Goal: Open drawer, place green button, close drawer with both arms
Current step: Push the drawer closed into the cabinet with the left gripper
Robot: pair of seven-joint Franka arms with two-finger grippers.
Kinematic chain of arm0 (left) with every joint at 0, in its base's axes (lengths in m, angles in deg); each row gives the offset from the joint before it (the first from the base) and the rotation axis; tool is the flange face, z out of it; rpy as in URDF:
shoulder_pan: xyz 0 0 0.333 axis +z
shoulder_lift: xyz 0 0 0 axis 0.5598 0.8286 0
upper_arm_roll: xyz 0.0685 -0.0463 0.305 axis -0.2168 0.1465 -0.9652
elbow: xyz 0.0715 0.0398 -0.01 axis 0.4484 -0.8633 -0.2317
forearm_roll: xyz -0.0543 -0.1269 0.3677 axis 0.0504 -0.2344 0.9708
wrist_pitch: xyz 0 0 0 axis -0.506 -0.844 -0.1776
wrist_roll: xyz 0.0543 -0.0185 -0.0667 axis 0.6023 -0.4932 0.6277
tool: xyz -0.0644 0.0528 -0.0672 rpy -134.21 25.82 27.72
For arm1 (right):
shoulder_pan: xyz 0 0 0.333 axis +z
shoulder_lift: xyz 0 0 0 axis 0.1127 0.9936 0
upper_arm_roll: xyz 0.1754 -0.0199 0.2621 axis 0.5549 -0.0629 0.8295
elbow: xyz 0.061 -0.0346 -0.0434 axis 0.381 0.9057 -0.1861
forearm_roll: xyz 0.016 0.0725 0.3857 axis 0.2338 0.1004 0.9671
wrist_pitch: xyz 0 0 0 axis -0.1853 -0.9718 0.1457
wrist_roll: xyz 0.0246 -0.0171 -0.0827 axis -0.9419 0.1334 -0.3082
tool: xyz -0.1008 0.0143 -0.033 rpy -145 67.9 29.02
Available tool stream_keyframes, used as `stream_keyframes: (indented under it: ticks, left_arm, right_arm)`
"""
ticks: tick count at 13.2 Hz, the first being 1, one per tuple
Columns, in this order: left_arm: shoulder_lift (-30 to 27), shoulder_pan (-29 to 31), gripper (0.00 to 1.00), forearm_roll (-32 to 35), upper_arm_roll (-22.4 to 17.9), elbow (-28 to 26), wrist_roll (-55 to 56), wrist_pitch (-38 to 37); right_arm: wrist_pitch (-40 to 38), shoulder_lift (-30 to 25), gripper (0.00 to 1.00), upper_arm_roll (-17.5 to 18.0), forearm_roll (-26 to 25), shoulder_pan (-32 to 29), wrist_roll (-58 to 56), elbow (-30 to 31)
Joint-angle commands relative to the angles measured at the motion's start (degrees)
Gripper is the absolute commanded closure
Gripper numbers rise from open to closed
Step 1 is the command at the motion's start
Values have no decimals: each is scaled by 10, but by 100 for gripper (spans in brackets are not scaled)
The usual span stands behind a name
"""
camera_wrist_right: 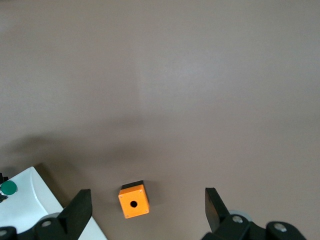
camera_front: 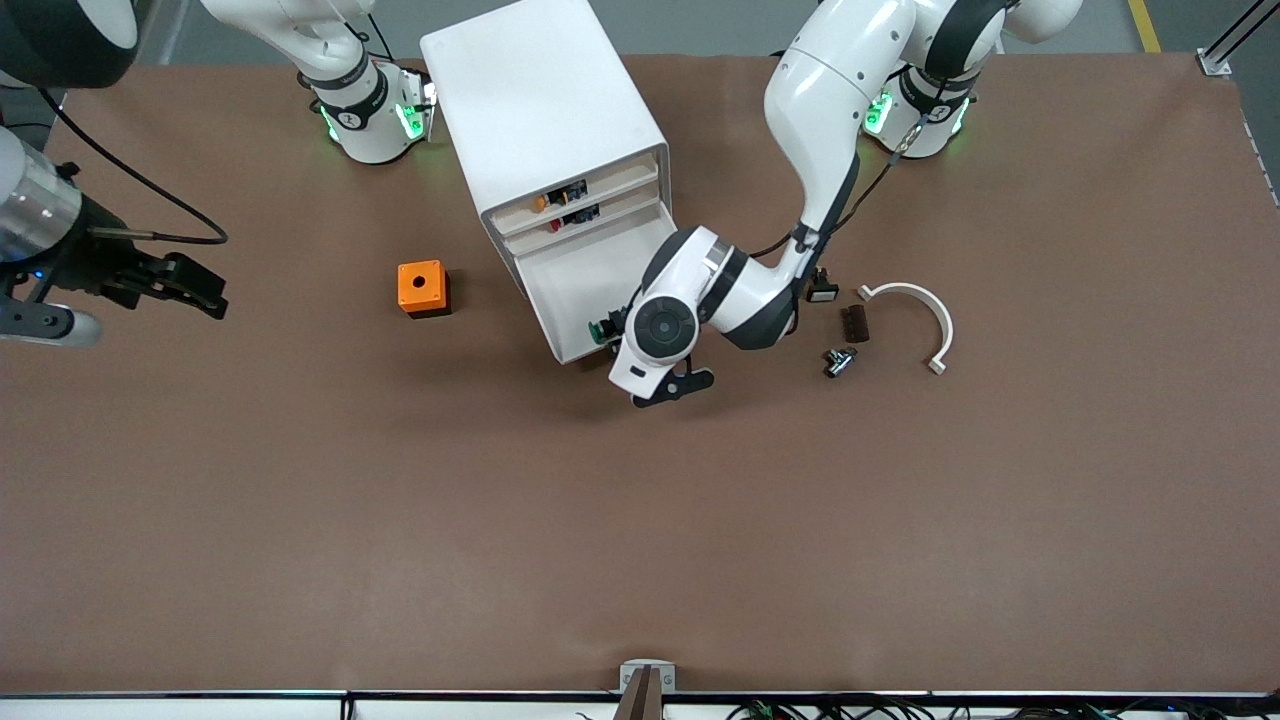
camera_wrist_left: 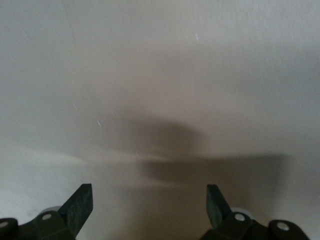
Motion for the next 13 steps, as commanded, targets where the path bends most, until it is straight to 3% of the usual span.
stream_keyframes:
  ticks: [1, 5, 9, 13]
  left_arm:
    - [-16, -2, 0, -7, 39, -12, 39, -7]
    - [-17, -32, 0, -6, 67, -27, 86, -12]
    - [-16, -61, 0, -7, 74, -38, 111, -14]
    - [-14, -63, 0, -7, 80, -43, 112, -14]
  right_arm:
    - [30, -34, 0, -37, -5, 8, -67, 45]
    - [60, -54, 0, -40, -4, -13, -89, 79]
    - [60, -57, 0, 11, -4, -65, -90, 73]
    - [53, -65, 0, 12, -1, -72, -88, 71]
